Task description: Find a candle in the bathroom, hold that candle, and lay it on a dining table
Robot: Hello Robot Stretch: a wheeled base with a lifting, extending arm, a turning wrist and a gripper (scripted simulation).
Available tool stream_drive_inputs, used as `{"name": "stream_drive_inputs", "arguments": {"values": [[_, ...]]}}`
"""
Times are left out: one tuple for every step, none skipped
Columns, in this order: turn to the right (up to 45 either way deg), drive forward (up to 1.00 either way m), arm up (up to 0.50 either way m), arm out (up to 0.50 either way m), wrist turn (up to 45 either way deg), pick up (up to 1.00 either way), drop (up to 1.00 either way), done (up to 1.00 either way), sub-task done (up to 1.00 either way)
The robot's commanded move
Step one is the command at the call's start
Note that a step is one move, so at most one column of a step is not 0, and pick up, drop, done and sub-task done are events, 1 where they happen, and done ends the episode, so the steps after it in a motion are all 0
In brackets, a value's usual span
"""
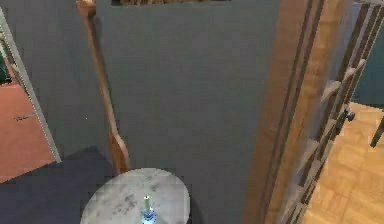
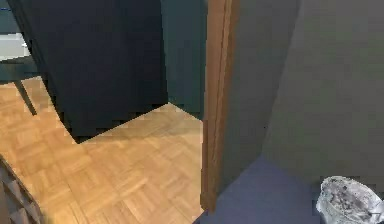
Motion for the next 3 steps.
{"name": "stream_drive_inputs", "arguments": {"values": [[-45.0, 0.0, 0.0, 0.0, 0.0, 0.0, 0.0, 0.0, 0.0], [-45.0, 0.0, 0.0, 0.0, 0.0, 0.0, 0.0, 0.0, 0.0], [-12.0, 0.0, 0.0, 0.0, 0.0, 0.0, 0.0, 0.0, 0.0]]}}
